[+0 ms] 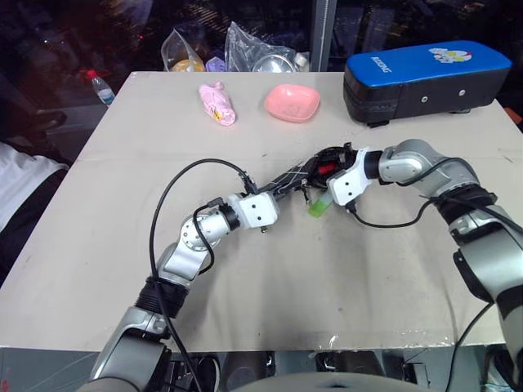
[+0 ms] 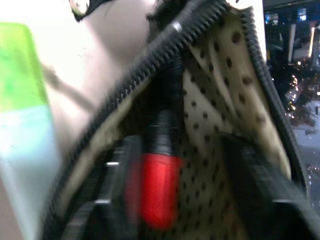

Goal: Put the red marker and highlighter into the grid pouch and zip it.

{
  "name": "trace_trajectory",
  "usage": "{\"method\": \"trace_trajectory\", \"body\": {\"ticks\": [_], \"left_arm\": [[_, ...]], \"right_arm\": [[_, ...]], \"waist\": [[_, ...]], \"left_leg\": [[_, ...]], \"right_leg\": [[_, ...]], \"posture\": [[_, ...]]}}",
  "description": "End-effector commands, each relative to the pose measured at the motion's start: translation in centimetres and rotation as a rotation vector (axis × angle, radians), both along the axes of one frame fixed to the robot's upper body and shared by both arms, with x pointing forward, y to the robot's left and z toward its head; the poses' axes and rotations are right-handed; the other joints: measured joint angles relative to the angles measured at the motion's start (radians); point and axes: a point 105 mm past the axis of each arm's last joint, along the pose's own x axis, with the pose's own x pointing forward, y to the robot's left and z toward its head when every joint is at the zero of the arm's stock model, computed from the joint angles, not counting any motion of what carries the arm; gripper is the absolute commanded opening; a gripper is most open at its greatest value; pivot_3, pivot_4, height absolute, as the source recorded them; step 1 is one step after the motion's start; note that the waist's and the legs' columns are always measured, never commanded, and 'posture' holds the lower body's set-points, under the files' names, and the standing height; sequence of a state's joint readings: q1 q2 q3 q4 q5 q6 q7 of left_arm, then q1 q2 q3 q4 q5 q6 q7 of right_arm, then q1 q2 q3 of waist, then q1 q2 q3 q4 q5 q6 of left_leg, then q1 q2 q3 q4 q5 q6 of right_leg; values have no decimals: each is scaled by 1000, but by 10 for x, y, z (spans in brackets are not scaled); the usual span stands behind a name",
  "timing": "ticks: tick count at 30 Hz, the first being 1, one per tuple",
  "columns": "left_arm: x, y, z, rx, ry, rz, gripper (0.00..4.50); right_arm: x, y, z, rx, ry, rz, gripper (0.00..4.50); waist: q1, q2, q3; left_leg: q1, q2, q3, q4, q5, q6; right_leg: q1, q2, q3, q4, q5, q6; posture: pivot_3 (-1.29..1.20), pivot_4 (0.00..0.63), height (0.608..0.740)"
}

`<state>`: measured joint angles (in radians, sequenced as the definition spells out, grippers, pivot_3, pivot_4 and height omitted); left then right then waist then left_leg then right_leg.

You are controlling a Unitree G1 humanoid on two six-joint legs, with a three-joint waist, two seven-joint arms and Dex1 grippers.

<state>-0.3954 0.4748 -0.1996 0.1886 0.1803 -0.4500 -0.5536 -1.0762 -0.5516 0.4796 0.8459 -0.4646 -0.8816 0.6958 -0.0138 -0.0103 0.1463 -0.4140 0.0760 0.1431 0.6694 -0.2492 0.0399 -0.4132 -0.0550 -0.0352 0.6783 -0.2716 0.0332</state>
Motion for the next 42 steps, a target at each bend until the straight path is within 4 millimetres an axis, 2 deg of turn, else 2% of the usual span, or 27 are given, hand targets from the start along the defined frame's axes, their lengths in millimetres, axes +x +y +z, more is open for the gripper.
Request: {"method": "trace_trajectory", "body": {"ticks": [1,4,7,13,15,19,26,28,35,42], "left_arm": [[3,14,10,-38,-28,45,0],[6,20,11,-50,-30,71,0],[10,28,14,-66,-34,107,0],[16,48,21,-100,-51,191,0],[16,53,22,-101,-54,210,0],[14,61,21,-93,-54,229,0],[8,65,21,-91,-65,255,0],[4,65,19,-94,-65,263,0],[-2,64,16,-96,-60,281,0],[-5,63,16,-97,-60,296,0]], "right_arm": [[-2,-4,43,190,49,-7,4381],[-10,-7,57,337,231,-2,4454],[-21,-11,61,427,431,16,4454],[-43,-23,27,366,825,-39,4454],[-46,-27,12,326,902,-72,4454],[-36,-28,-9,227,920,-118,4454],[-11,-15,-25,102,886,-152,4454],[-10,-14,-33,11,878,-162,4454],[-8,-17,-49,-141,914,-222,4454],[0,-21,-58,-192,928,-350,4454]], "waist": [[0,0,0],[1,0,0],[3,0,0],[4,0,0],[2,0,0],[-1,0,0],[-1,1,1],[0,1,1],[0,1,1],[-2,2,1]], "left_leg": [[0,0,0,0,0,0],[0,0,0,0,0,0],[0,1,-1,0,0,0],[-1,2,-3,0,0,0],[-1,1,-6,0,0,0],[0,0,-7,0,0,0],[-1,0,-2,0,0,0],[-1,0,-1,0,0,0],[-1,0,-1,0,0,0],[0,1,-1,0,0,0]], "right_leg": [[0,0,0,0,0,0],[0,0,0,0,0,0],[1,0,0,0,0,0],[1,0,-1,0,0,0],[0,0,-1,0,0,0],[0,0,-1,0,0,0],[0,1,-1,0,0,0],[0,0,-1,0,0,0],[0,0,-1,0,0,0],[0,0,-1,1,0,0]], "posture": [[0,150,740],[0,150,740],[0,150,740],[0,150,740],[0,150,740],[0,150,740],[0,150,740],[0,150,740],[0,150,740],[0,150,740]]}}
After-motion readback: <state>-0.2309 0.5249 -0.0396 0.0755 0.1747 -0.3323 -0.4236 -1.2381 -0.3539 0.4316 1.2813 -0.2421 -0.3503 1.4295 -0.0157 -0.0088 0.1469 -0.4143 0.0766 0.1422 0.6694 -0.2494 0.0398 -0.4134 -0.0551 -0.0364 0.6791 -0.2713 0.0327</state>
